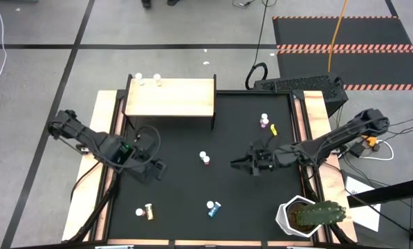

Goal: Pick and place medicine bottles onto shelf by color
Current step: Put the bottom yellow pill bottle on the shelf

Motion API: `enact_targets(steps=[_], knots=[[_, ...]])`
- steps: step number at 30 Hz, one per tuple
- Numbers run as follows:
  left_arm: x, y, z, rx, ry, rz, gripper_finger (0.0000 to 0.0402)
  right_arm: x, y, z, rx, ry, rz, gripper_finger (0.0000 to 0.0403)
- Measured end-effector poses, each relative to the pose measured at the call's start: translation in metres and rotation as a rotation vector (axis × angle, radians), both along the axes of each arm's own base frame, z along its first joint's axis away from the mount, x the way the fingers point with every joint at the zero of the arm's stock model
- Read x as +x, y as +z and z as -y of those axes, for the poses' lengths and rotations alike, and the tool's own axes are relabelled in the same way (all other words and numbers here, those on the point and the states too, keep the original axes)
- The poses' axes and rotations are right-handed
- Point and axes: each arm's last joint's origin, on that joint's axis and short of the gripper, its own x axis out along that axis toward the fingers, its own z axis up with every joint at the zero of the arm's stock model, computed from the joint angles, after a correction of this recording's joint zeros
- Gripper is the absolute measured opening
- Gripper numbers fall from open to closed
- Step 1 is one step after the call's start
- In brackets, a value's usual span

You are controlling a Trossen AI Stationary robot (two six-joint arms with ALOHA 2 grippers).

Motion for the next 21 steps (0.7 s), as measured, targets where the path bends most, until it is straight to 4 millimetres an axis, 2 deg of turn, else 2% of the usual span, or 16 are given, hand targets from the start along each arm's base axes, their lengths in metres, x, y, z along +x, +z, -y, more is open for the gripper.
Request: enact_targets(steps=[5,9,15,21], knots=[[-0.013,-0.01,0.015,-0.004,0.019,-0.053,0.0326,0.01,0.008,-0.001,-0.043,-0.05,-0.031,0.0044],[-0.016,-0.028,0.022,-0.007,0.068,-0.07,0.0326,0.023,0.007,-0.003,-0.088,-0.073,-0.128,0.0043],[-0.016,-0.07,0.031,-0.184,0.218,-0.184,0.0326,0.043,-0.007,-0.008,-0.096,-0.072,-0.192,0.0043],[-0.011,-0.127,0.049,-0.43,0.29,-0.159,0.0326,0.05,-0.015,-0.006,-0.056,-0.055,-0.222,0.0043]])
